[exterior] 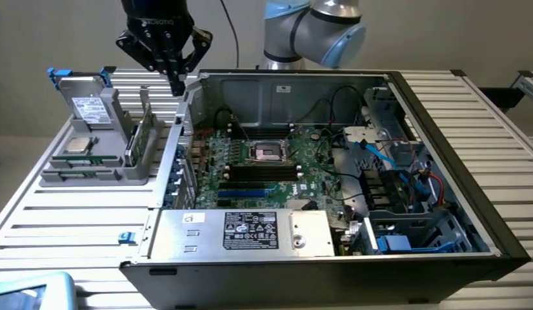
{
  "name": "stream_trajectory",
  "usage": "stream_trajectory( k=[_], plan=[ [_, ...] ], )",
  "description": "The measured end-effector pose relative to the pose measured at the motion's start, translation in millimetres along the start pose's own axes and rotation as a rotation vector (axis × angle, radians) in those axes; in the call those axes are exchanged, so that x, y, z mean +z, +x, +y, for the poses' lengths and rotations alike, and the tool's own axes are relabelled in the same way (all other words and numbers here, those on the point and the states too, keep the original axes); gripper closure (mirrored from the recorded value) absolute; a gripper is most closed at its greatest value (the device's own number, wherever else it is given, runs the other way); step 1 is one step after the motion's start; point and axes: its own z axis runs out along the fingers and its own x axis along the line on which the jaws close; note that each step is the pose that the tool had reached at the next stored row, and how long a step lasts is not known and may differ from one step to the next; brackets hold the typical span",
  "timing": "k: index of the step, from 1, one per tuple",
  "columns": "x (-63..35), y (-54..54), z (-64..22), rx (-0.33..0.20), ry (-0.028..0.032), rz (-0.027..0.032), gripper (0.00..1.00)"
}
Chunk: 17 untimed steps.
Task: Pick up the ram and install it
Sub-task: 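Reach for the ram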
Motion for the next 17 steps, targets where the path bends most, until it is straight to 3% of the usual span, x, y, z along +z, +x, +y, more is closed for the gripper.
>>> stream_trajectory(
  k=[17],
  plan=[
    [-0.4, 64.7, -2.6, 0.000, 0.0004, 0.0022, 0.89]
  ],
)
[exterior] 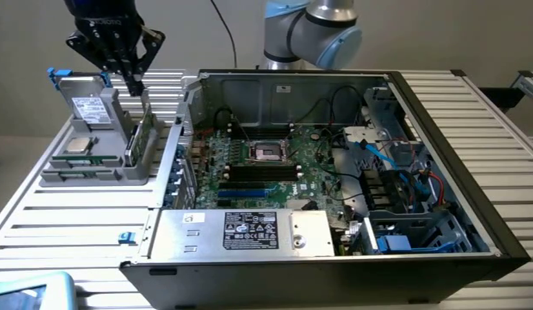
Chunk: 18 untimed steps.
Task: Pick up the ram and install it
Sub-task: 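Reach for the ram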
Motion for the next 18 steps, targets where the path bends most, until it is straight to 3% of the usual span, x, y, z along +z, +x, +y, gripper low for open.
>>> stream_trajectory(
  k=[9, 18],
  plan=[
    [0.8, 40.9, -2.2, 0.000, 0.0037, -0.0003, 0.89],
    [7.2, 82.2, 1.1, 0.000, 0.0056, -0.0004, 0.89]
  ],
)
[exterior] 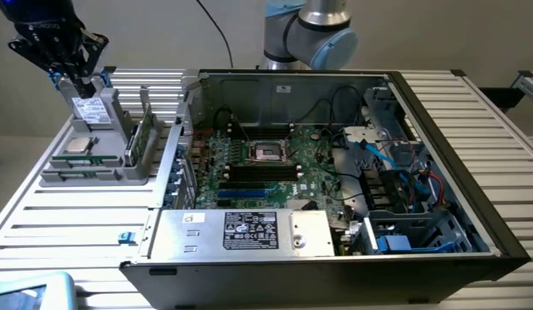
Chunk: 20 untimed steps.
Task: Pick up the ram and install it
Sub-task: 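Reach for the ram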
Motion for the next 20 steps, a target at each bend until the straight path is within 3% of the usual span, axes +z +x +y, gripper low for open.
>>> stream_trajectory(
  k=[9, 16, 20],
  plan=[
    [10.3, 41.4, 4.6, 0.000, 0.0023, -0.0002, 0.89],
    [20.2, 73.9, 12.5, 0.000, 0.0115, -0.0007, 0.89],
    [24.3, 80.4, 18.6, 0.000, 0.0145, 0.0000, 0.89]
  ],
)
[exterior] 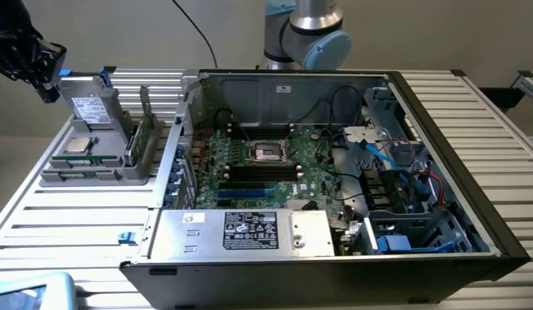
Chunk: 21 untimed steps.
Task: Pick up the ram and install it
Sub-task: 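Reach for the ram, then pick up the ram and move it above insertion slot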
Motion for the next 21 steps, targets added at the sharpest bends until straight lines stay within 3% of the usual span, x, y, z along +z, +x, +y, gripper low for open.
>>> stream_trajectory(
  k=[17, 21],
  plan=[
    [0.5, 0.7, 1.3, -0.002, -0.0001, 0.0001, 0.89],
    [0.5, 0.9, 1.3, -0.060, -0.0011, 0.0019, 0.89]
  ],
)
